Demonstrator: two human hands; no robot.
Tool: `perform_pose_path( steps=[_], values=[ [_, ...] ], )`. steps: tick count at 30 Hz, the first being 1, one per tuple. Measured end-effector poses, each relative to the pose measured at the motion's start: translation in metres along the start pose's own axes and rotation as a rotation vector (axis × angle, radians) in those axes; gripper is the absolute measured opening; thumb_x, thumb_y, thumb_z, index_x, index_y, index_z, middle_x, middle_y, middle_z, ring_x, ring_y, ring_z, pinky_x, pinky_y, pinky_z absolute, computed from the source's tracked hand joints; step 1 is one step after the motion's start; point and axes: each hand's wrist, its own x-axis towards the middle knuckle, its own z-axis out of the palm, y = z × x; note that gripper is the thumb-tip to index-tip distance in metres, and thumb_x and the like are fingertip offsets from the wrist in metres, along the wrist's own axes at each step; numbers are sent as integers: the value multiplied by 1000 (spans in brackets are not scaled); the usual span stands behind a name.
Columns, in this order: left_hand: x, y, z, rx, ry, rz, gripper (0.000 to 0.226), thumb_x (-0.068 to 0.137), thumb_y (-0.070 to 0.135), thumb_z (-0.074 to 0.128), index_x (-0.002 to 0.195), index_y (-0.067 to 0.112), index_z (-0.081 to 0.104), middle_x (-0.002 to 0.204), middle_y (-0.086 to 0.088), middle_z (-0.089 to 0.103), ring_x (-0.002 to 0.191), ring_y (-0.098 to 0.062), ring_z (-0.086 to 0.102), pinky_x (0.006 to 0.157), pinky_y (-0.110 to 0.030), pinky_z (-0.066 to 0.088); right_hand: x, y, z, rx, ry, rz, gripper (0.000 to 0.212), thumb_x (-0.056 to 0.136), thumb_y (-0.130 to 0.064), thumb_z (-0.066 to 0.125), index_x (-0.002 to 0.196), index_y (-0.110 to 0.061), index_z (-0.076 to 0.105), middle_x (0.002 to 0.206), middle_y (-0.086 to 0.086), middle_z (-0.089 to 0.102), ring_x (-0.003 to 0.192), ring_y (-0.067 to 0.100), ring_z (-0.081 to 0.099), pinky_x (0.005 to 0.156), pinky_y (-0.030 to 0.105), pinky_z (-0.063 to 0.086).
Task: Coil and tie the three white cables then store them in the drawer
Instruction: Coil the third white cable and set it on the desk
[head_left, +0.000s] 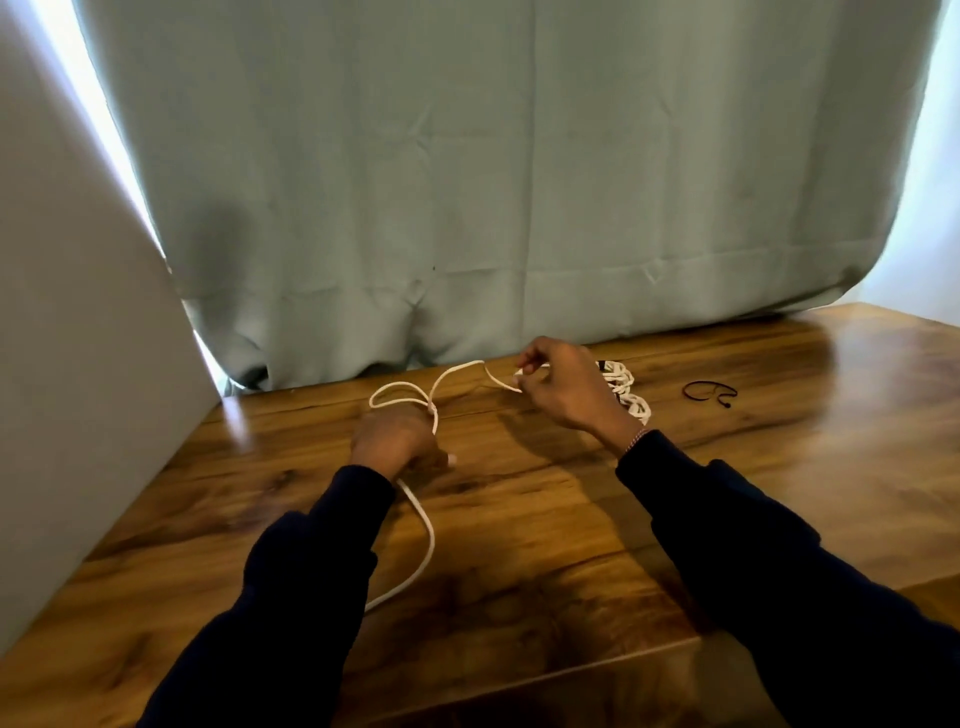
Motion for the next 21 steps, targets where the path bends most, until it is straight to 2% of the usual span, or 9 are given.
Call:
perform_pose_path(
  steps=[2,4,7,9,10,12,14,18,21],
  values=[
    [-3,-12,8,9,-1,-27,29,82,44,76,90,18,66,122,-4,68,112,-28,63,92,-36,52,1,-20,13,-18,-118,-104,24,86,-21,76,109,-18,69,105,-5,70,85,8,60,75,21,45],
    [-5,-25,11,-149,-11,-68,5,84,14,71,82,11,68,119,-11,70,108,-30,66,79,-35,53,0,-36,25,-38,-228,-203,32,87,-22,76,117,-18,67,116,-4,68,85,6,59,76,21,49],
    [-7,-38,4,-364,156,-117,10,85,4,66,93,4,69,109,-18,70,101,-33,68,75,-36,53,-2,-49,44,-46,-306,-374,40,84,-15,75,124,-16,65,120,1,68,92,12,63,77,21,51],
    [-8,-40,-6,-688,218,-73,11,91,6,61,82,3,65,79,-15,71,69,-25,70,54,-27,49,-2,-53,56,-23,-342,-451,56,83,-14,76,135,-17,58,126,0,65,98,9,62,85,23,52],
    [-11,-40,-14,-924,202,-27,22,94,4,56,74,3,63,60,-11,64,47,-18,60,43,-22,42,-1,-56,61,16,-347,-479,61,83,-15,77,140,-18,54,129,-1,63,101,8,61,86,20,51],
    [-18,-40,-35,-1316,156,59,31,98,2,50,69,4,61,47,-5,50,32,-11,41,34,-17,30,7,-66,70,144,-275,-505,58,87,-15,74,142,-19,53,127,0,66,104,10,64,88,18,50],
    [-25,-41,-57,-1554,86,138,30,102,8,46,75,6,60,46,-1,46,36,-10,41,37,-19,30,27,-77,69,291,-147,-496,41,92,-13,70,132,-15,63,116,1,72,102,8,67,90,17,51],
    [-34,-44,-93,-1903,-65,252,28,105,13,38,80,11,53,45,2,40,40,-11,42,39,-17,36,77,-100,53,257,41,-654,18,95,-10,66,110,-7,73,94,5,77,79,8,71,76,16,54],
    [-40,-42,-114,-2060,-74,368,30,103,15,39,75,14,50,41,3,35,45,-12,47,44,-19,44,108,-110,49,257,135,-593,17,98,-15,63,109,-7,74,89,5,76,66,6,71,67,20,58]
  ],
)
